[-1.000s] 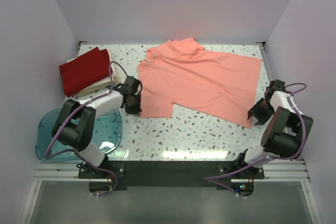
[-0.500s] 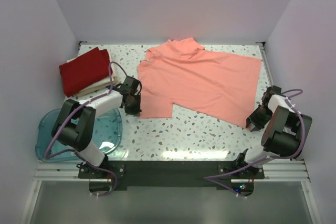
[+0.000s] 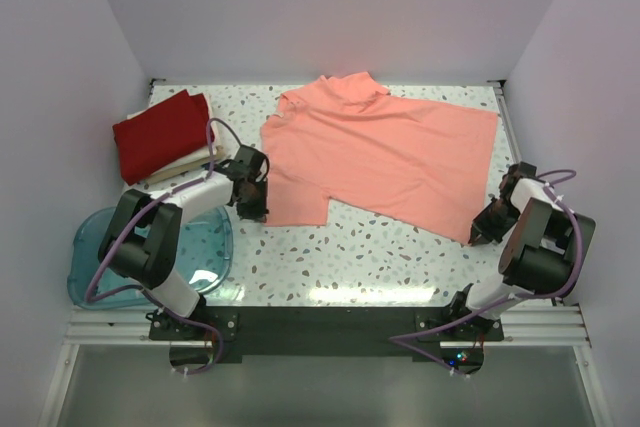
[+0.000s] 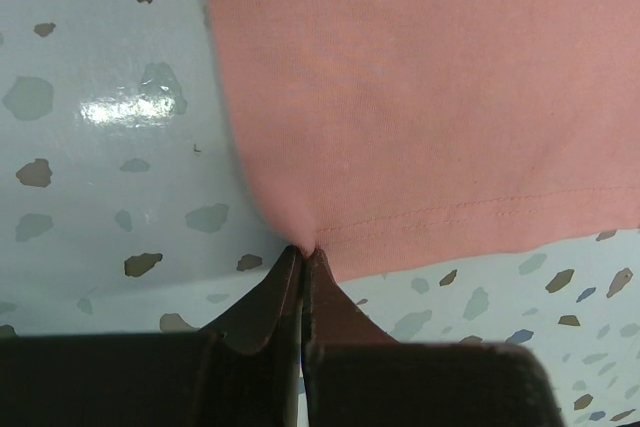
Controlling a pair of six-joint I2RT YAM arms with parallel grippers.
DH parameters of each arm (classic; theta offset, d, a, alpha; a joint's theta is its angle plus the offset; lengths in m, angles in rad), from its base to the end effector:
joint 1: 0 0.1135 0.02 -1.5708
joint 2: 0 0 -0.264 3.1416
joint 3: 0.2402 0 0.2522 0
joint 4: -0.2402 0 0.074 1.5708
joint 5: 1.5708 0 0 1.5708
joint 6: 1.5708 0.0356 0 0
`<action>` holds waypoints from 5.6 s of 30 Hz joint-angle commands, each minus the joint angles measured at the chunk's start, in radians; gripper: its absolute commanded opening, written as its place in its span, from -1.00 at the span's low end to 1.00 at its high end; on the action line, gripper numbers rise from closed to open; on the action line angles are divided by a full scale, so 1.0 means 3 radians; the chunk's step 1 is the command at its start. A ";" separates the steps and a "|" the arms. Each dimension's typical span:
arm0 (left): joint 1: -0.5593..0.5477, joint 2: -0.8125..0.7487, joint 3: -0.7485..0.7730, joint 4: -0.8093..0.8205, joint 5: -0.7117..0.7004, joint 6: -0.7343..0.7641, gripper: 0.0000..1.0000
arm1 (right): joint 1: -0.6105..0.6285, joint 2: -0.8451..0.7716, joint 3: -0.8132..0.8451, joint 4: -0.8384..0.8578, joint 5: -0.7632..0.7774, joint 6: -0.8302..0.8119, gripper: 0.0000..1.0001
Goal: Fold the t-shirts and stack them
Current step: Flatten the tshirt out, then fold the tshirt
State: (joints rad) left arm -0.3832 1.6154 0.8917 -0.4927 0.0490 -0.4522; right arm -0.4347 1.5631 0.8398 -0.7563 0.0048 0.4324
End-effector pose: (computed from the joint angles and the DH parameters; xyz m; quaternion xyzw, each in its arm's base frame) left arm 0.2712 -0.1112 0.1572 -0.0296 0.9836 -0.0935 0.1513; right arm 0.2278 -0.1060 0.1512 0.4198 0.9065 -0.0025 0.0456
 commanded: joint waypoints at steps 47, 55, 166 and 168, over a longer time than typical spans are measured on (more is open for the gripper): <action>0.0025 -0.1009 0.0315 -0.1027 -0.0051 -0.0308 -1.00 | 0.0022 -0.0562 0.0498 -0.1457 -0.0200 -0.0178 -1.00; 0.0025 -0.0456 0.1046 -0.0843 -0.0092 -0.0083 -1.00 | 0.0027 -0.0333 0.0739 -0.1350 -0.0368 -0.0240 -1.00; 0.0745 0.0593 0.1323 0.0323 0.0240 0.0592 0.07 | 0.0186 0.0552 0.1061 -0.0573 -0.0026 -0.0276 -0.33; 0.0791 0.0598 0.1292 0.0323 0.0230 0.0607 0.04 | 0.0186 0.0598 0.1066 -0.0578 -0.0026 -0.0281 -0.35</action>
State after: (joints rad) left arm -0.1772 1.8393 1.2949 -0.4530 0.1268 -0.2939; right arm -0.3756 1.7363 1.1423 -0.9390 -0.0444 0.3477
